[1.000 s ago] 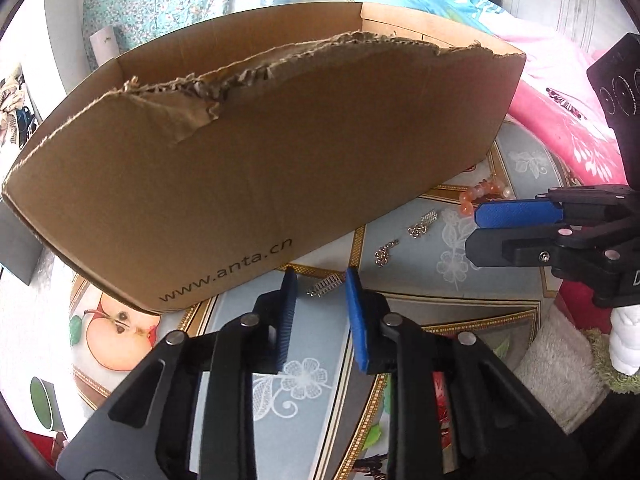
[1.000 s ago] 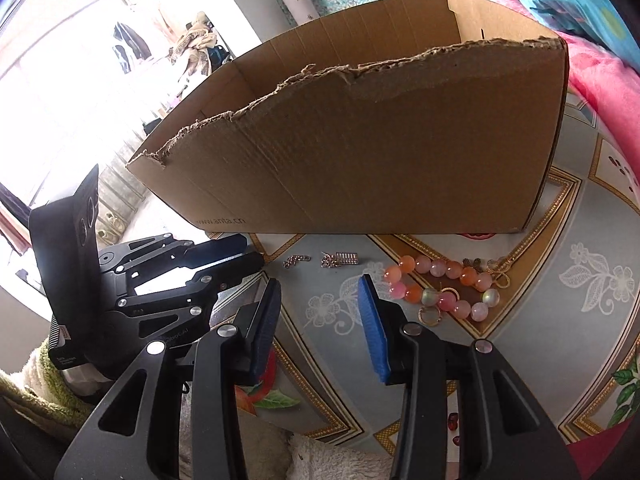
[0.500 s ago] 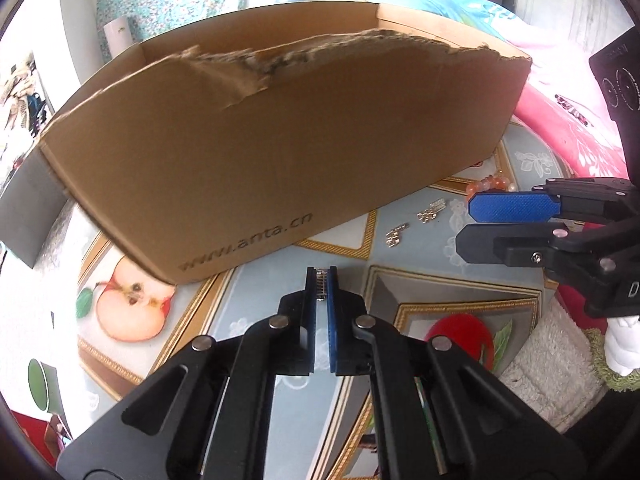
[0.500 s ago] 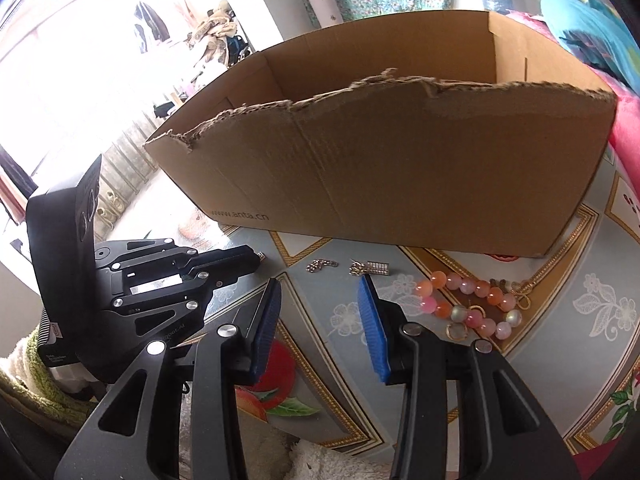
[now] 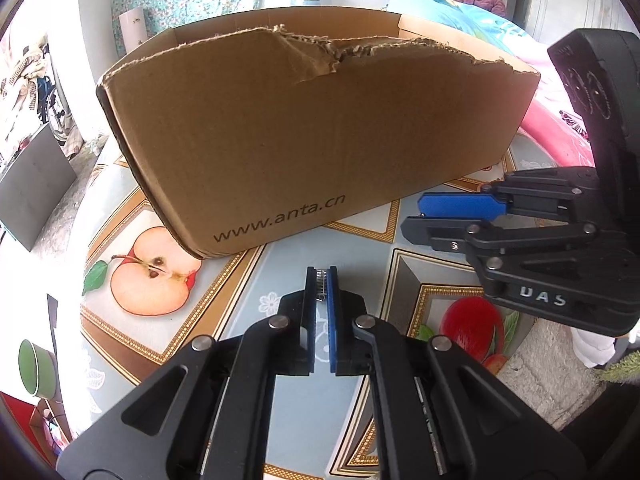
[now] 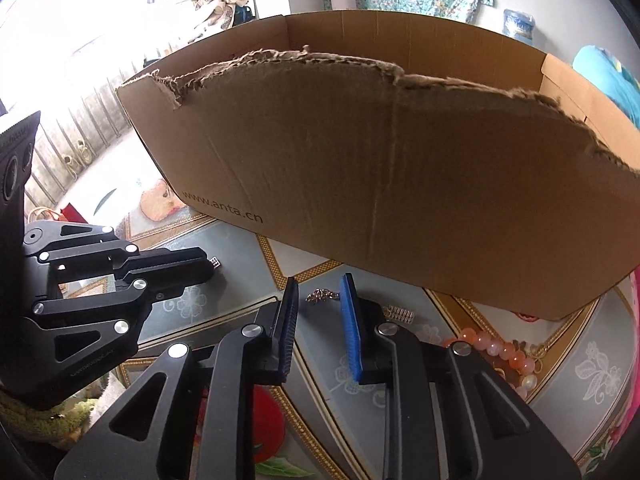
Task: Organize jewelry
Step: 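Close the right tool on a small silver charm, then carry the silver charm over the box with the right tool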
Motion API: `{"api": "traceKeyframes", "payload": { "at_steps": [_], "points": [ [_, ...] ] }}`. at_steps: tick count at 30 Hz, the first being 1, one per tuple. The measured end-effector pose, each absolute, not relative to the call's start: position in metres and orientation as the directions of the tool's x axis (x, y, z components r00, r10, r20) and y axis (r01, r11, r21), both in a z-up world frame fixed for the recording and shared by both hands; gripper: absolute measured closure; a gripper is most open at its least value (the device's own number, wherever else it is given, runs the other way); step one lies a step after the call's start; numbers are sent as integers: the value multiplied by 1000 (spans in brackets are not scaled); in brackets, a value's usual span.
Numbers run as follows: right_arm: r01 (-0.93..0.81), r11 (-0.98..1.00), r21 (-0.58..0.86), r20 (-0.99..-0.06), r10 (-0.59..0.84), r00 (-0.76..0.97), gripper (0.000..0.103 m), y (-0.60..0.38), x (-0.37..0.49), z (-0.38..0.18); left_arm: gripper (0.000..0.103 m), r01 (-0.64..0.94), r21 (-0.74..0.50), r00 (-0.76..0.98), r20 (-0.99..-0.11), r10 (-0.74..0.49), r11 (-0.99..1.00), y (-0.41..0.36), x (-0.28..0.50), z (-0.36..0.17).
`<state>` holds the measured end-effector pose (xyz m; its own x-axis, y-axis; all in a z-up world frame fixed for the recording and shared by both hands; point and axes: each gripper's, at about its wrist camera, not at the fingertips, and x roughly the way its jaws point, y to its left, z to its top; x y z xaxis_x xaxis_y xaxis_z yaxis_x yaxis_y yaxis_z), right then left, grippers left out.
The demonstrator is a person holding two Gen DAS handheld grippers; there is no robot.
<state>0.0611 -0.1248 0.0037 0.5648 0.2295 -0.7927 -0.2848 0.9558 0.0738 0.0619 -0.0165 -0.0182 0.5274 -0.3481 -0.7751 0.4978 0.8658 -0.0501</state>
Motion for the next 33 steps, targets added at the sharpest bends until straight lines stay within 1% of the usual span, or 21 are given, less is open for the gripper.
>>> {"api": "traceKeyframes", "payload": {
  "at_steps": [2, 5, 7, 10, 14, 20, 24, 29, 33],
  "points": [
    [-297, 953, 60, -796, 225, 562, 96, -124, 64, 4, 99, 498, -58, 527, -772, -355, 865, -15, 62, -19],
    [-300, 952, 60, -801, 226, 554, 98, -122, 66, 5, 99, 499, -65, 528, -768, -362, 864, -11, 62, -20],
    [-293, 952, 88, -803, 242, 544, 100, -124, 67, 7, 99, 498, -69, 530, -765, -366, 864, -9, 61, -20],
    [-268, 948, 173, -795, 295, 530, 100, -133, 68, 12, 99, 497, -73, 532, -762, -370, 864, -6, 60, -20],
    [-244, 938, 247, -765, 343, 545, 100, -145, 66, 28, 99, 496, -77, 535, -757, -375, 865, -4, 57, -19],
    [-225, 894, 388, -693, 444, 568, 100, -163, 62, 58, 99, 481, -104, 536, -751, -386, 870, 3, 56, -17],
    [-237, 862, 448, -638, 494, 591, 100, -174, 56, 78, 99, 479, -103, 561, -728, -394, 872, 12, 50, -4],
    [-279, 838, 469, -576, 530, 622, 100, -175, 56, 108, 99, 492, -145, 595, -664, -453, 859, 24, 38, 33],
    [-317, 833, 453, -540, 539, 646, 100, -174, 60, 131, 99, 527, -157, 638, -576, -511, 835, 30, 28, 77]
  ]
}}
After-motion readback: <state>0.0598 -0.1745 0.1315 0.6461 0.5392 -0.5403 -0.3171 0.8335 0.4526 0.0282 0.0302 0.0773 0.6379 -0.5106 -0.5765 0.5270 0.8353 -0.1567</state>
